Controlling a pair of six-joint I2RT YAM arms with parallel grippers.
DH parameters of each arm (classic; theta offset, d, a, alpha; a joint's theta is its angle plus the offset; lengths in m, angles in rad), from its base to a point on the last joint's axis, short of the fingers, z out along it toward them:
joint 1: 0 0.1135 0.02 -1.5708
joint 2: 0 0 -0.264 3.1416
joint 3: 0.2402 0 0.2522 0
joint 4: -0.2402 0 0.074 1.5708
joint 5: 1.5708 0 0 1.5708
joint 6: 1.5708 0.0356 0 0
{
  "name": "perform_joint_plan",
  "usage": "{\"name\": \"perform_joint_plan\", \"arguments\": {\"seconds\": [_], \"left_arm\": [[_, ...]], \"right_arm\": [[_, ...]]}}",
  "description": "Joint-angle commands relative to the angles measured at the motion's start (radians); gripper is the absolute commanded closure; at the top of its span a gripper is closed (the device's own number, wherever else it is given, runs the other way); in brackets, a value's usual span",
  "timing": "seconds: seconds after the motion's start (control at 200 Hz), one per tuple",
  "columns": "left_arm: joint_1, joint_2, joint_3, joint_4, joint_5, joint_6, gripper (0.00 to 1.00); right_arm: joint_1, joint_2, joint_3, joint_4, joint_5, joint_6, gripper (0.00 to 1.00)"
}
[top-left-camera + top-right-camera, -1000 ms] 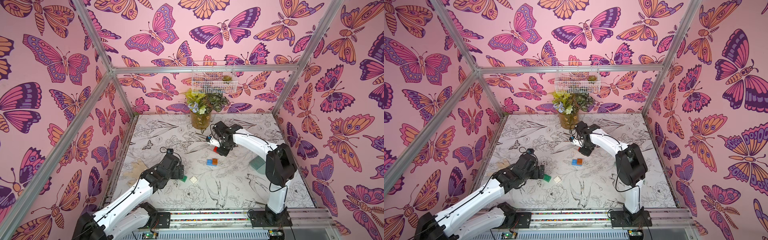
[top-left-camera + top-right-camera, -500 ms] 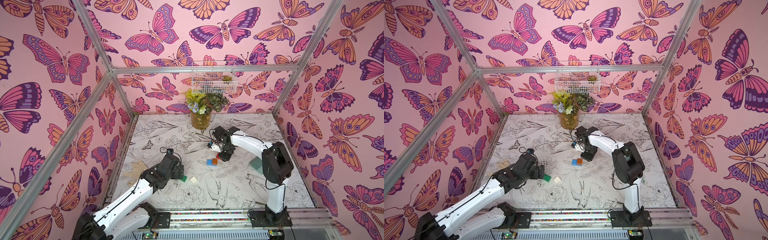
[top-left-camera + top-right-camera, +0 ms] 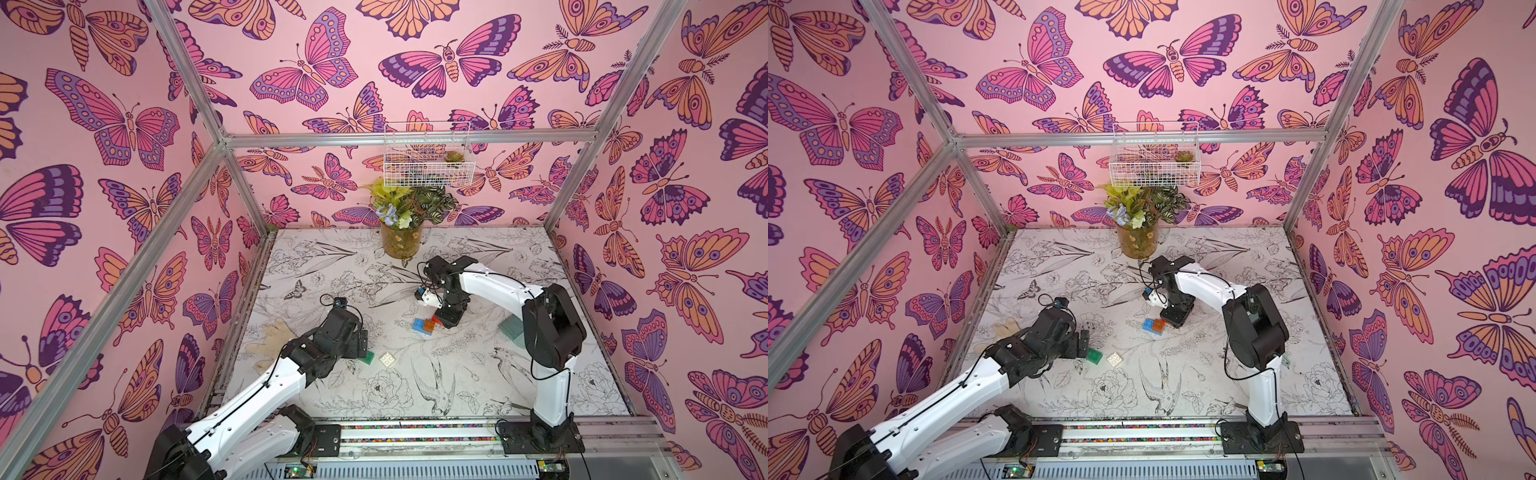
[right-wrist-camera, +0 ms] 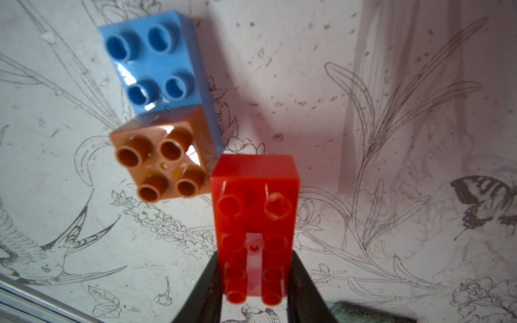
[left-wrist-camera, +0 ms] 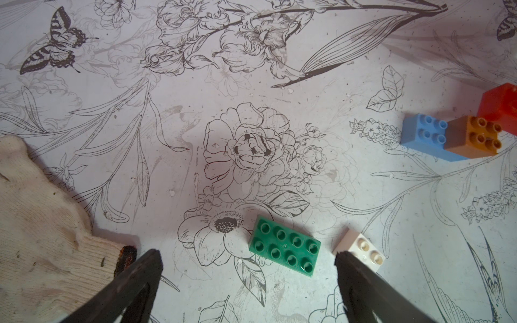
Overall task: Assemble the number 5 with lego
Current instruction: Assemble the lego brick with the lego brick.
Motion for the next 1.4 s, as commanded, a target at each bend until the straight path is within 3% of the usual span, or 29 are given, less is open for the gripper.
{"name": "perform_joint_plan", "arguments": {"seconds": [0.0,0.406,0.846,1.397], "left_arm": [[0.006,-0.003,-0.003,-0.002,-0.002,0.003,0.00],[0.006,0.003,0.004,0.000,0.012,0.004,0.00],[-0.048,0.039,0.009,0.084,0.195,0.101,0.00],[-0.076,0.059,0.009,0.094,0.182,0.106,0.00]], "right_arm": [[0.005,-0.037,0.013,-0.013,0.008,0.060,1.00],[0.083,-0.073,0.014,0.030,-0.038,-0.006,1.00],[0.116,-0.018,0.038,0.085,-0.058,0.027,1.00],[0.116,0.040,0.063,0.067,-0.062,0.029,1.00]]}}
